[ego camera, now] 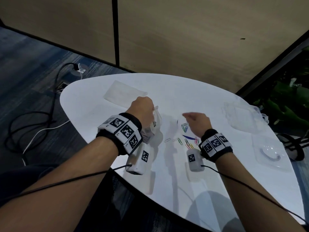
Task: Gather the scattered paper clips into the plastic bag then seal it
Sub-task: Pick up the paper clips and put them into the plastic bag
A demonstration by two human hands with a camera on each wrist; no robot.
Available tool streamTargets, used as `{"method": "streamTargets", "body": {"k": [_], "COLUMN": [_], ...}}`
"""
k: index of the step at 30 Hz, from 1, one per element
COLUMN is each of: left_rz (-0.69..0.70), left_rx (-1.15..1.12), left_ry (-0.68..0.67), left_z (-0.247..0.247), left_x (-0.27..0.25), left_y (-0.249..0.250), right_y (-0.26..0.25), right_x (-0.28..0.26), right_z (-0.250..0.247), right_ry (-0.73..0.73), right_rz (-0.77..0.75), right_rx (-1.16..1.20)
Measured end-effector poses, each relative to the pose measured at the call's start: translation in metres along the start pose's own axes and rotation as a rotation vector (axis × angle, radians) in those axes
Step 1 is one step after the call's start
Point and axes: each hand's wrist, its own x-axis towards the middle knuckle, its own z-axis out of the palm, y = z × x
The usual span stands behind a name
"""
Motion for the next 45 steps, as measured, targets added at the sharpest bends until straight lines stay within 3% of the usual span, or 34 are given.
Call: {"method": "streamTargets", "body": {"k": [2,4,7,12,17,22,27,34,39,45], "left_rz": [-0.001,-0.01,-0.009,-0.002,0.0,-0.015,-0.01,-0.002,0.006,0.032], "left_rx": [0.003,-0.018,-0.051,-0.072,-0.049,-0.052,-0.05,-0.042,-0.024,0.021], "left_ry": [-0.003,0.008,0.009,0.021,0.026,0.039,0.048,0.034,0.019,-0.035], "left_z": [-0.001,0.0,0.001,0.005,0.006,0.008,0.01,0.013,0.016,0.024], "left_x": [0.0,0.001,0.002,0.006,0.006,0.006,0.008,0.009,0.009,0.008], "left_y": [-0.002,-0.005,-0.007,-0.006,-0.004,-0.005,-0.005,-0.001,0.007,0.021], "right_y": [0.026,0.038,0.043,0.049,0.082,0.116,0.117,0.103,0.092,0.077], "right_x": [0.003,-0.003,-0.02,-0.049,-0.061,-0.047,-0.052,-0.049,-0.042,-0.028], "right_z": [0.003,0.014,0.042,0.077,0.052,0.005,0.007,0.03,0.028,0.004], "right_ry": [-0.103,-0.185,-0.234,-0.347,-0.257,-0.262,-0.223,-0.103,-0.065,0.014], "right_rz": [0.092,0.089,-0.061,-0.437,-0.632,-0.33,-0.342,-0.364,-0.273,0.0], "right_rx": [-0.303,-0.364,-0.46,-0.811,-0.996,-0.976,-0.769,-0.813,-0.729,-0.335]}}
